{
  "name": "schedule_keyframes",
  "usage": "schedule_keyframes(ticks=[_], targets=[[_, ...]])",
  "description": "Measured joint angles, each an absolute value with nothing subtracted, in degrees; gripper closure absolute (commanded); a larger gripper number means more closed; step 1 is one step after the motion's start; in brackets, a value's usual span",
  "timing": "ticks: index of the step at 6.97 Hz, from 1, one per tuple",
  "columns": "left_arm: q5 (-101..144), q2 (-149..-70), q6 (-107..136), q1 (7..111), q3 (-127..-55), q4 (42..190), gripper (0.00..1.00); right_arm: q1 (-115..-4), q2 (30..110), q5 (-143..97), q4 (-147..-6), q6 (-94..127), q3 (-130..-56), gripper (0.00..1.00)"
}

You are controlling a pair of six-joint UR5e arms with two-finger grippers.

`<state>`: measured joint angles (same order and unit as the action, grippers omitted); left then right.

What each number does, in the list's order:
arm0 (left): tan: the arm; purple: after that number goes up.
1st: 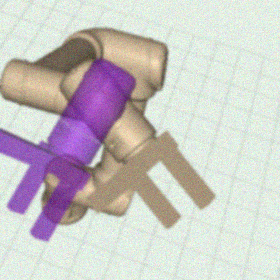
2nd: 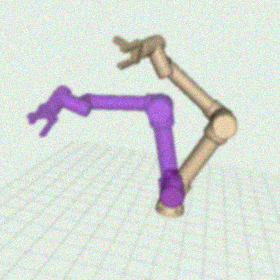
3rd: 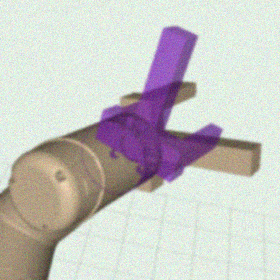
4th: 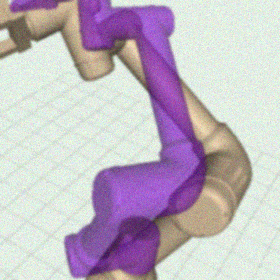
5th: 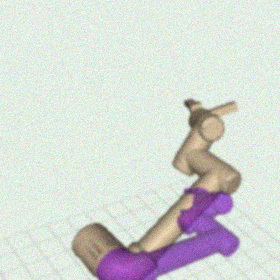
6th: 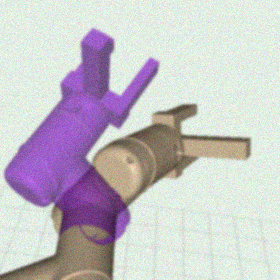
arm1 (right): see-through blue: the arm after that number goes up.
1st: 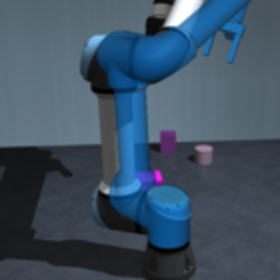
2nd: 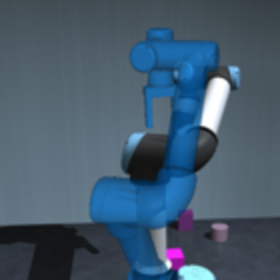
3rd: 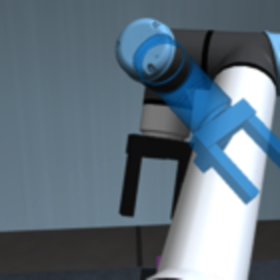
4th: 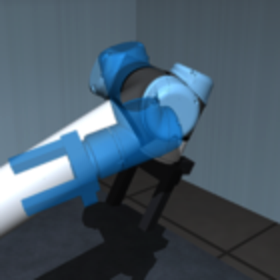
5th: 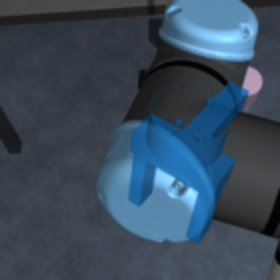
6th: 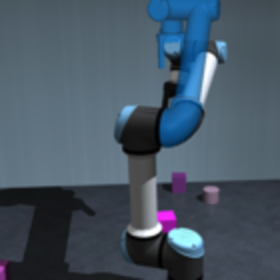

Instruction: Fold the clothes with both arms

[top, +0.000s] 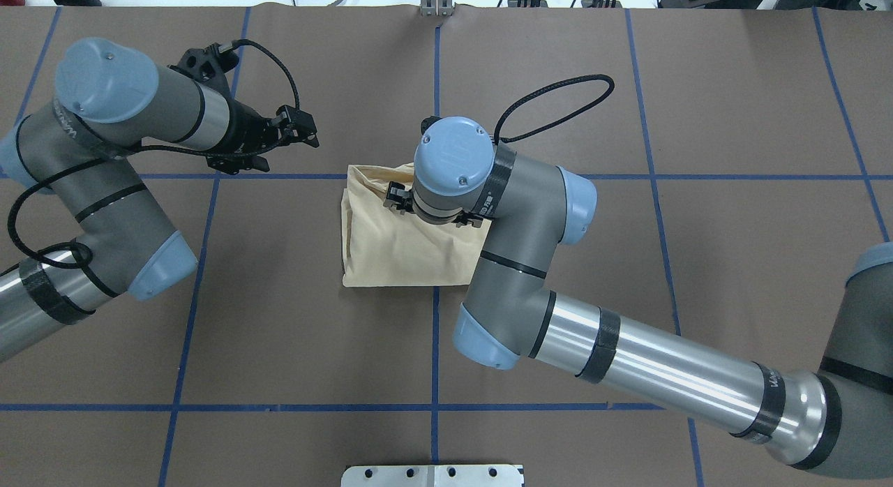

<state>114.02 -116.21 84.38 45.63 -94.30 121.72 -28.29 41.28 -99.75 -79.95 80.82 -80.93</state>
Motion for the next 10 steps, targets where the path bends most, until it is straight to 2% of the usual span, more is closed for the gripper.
schedule_keyframes(ticks=[2,10], targets=[[113.9,-115.5,84.0,45.8,-94.8,121.7,0.01,-27.4,40.8,-97.4,-80.7,73.5,-79.3,0.0],[113.8,-114.1,84.0,46.1,-94.9,121.7,0.01,-33.6,27.8,-91.6,-66.6,66.6,-53.8,0.02]])
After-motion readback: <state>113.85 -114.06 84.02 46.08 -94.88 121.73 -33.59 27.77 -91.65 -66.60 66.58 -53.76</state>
